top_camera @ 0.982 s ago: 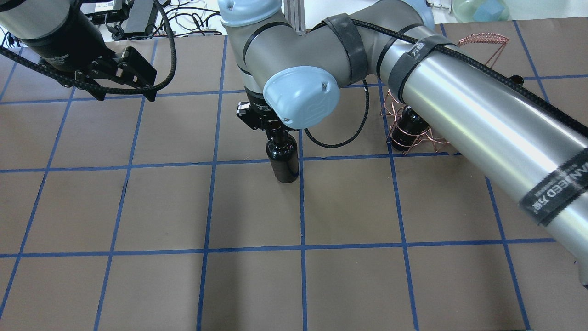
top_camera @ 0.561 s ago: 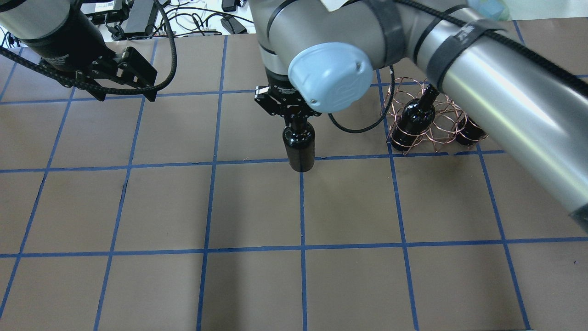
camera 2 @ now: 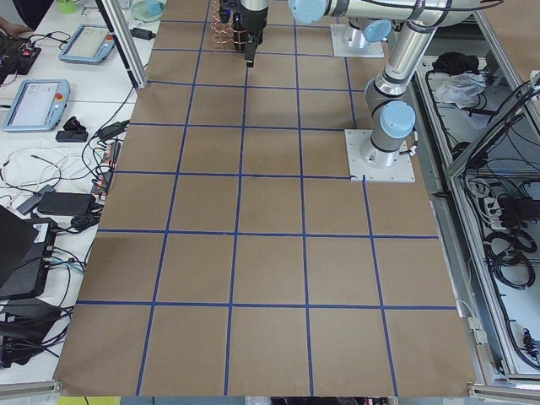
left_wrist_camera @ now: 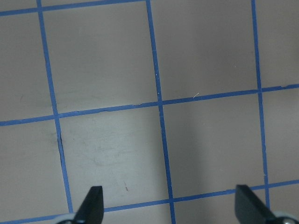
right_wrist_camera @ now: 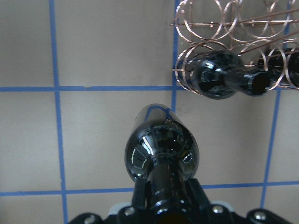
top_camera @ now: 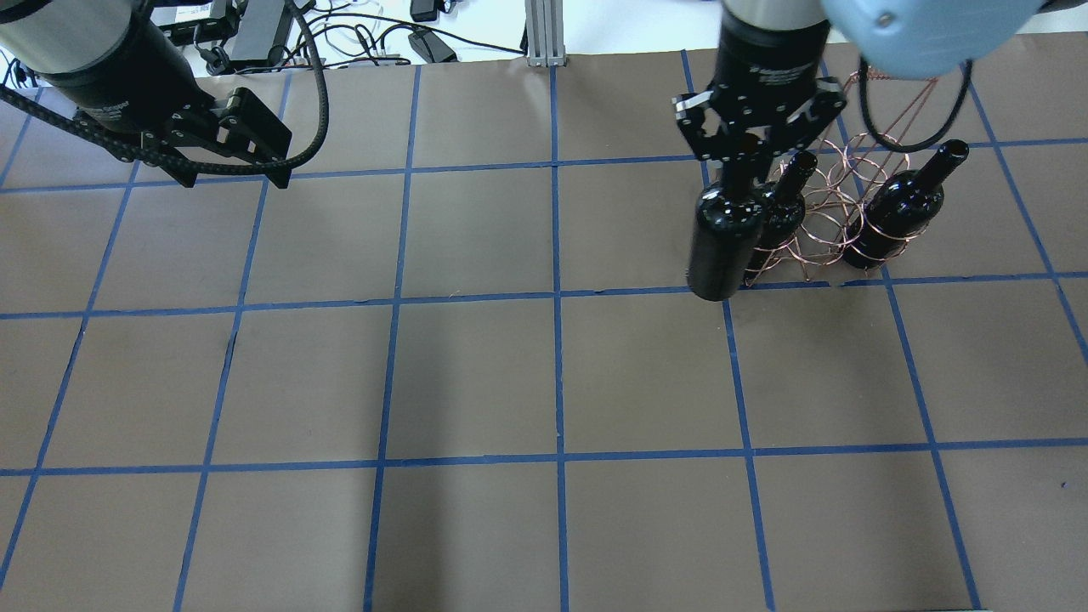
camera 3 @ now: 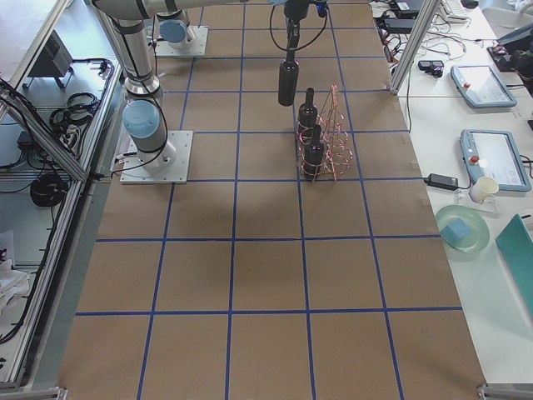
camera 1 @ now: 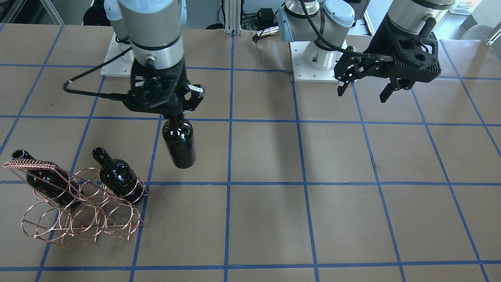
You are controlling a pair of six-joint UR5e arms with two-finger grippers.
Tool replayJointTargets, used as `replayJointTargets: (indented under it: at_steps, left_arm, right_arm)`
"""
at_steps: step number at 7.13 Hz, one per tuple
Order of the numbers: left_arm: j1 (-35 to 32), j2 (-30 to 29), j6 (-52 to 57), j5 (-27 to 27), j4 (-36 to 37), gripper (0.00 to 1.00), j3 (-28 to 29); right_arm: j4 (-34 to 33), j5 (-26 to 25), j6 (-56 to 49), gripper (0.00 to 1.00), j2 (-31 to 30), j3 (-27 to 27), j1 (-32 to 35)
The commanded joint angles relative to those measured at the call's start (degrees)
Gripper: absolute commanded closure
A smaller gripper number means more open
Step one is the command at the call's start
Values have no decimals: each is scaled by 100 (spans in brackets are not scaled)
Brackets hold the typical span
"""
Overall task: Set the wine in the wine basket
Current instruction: 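Lower the bottle into the empty rack slot beside the other bottles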
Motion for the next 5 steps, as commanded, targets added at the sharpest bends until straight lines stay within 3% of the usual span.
replayJointTargets:
  at_steps: [1,5]
  left_arm:
    - [-25,9,-9,14,-24,0,0]
    - [-138,35,-497,22,-33,0,-9]
  right_arm:
    - [339,-197,-1154,100,-262,2,-873]
    - [-116,116,-1475,100,-193,-42,-1562]
